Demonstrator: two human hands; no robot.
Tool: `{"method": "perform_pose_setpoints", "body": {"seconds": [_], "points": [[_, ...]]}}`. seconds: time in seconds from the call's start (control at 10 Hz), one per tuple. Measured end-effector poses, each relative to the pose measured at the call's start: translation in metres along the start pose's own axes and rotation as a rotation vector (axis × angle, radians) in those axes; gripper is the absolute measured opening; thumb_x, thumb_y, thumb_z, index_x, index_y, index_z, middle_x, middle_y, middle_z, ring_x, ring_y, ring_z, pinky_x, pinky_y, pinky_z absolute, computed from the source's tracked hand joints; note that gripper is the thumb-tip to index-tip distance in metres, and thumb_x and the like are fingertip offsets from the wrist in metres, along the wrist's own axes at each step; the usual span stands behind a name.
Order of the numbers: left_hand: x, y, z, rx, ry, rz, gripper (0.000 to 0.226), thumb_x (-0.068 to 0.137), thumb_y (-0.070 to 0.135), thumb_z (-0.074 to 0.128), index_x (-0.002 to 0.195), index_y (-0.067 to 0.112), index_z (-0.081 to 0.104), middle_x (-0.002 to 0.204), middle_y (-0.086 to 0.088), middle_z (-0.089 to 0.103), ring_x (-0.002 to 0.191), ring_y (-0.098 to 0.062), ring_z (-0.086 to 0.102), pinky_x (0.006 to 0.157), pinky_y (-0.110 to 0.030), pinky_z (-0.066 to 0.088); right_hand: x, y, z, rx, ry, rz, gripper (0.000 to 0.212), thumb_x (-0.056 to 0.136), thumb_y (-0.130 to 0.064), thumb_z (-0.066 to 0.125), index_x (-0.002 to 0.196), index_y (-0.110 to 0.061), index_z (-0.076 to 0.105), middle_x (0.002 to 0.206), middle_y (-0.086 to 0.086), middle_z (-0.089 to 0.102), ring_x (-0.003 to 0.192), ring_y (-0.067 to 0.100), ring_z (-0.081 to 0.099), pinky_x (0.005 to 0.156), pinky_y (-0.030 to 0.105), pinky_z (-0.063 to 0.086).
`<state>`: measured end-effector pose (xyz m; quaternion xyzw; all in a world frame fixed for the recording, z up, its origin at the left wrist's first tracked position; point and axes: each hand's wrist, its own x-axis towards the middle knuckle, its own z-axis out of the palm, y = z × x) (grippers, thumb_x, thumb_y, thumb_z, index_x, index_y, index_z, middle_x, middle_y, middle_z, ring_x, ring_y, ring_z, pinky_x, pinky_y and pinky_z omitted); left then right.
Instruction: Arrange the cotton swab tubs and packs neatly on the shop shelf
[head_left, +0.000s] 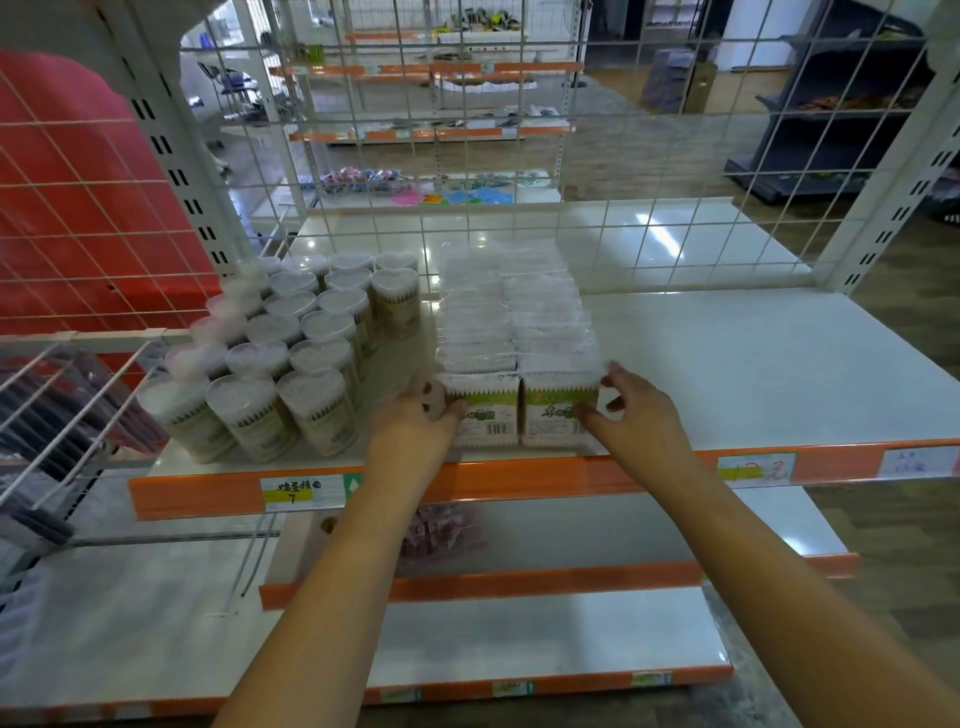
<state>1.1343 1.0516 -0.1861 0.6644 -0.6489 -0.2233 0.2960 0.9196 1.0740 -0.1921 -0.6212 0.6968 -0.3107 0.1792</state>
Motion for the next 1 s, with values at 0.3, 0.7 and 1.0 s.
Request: {"method": "perform_pose_setpoints", "body": {"seconds": [0.3,0.7,1.0], "points": [[-0.006,0.002,0.008,0.388,0.217,0.523,0.044,0.067,0.008,0.077,0.110,0.012,0.066,0.115,-0.016,0.059,0.105,-0.039,0.055,0.069,-0.044,0.054,-0.008,-0.006,0.012,-0.279,0.310,-0.495,0.037,0.063,0.004,0.076,0.099,-0.002,0.068,0.093,0.019,0.058,0.083,0.037,0.059,0.064,0.041,0.055],[-0.003,0.001,0.018,0.335,0.225,0.549,0.034,0.065,0.002,0.076,0.097,0.009,0.068,0.100,-0.012,0.062,0.093,-0.035,0.058,0.066,-0.038,0.049,0.000,-0.008,0.016,-0.248,0.260,-0.426,0.028,0.069,-0.001,0.074,0.096,-0.006,0.069,0.095,0.017,0.056,0.084,0.036,0.058,0.061,0.041,0.055],[-0.006,0.011,0.011,0.342,0.163,0.443,0.043,0.079,0.009,0.061,0.122,0.013,0.058,0.123,-0.010,0.053,0.116,-0.033,0.045,0.089,-0.045,0.042,-0.003,-0.014,0.009,-0.244,0.258,-0.385,0.032,0.075,0.000,0.068,0.107,-0.004,0.066,0.102,0.017,0.056,0.092,0.035,0.057,0.070,0.040,0.053]]}}
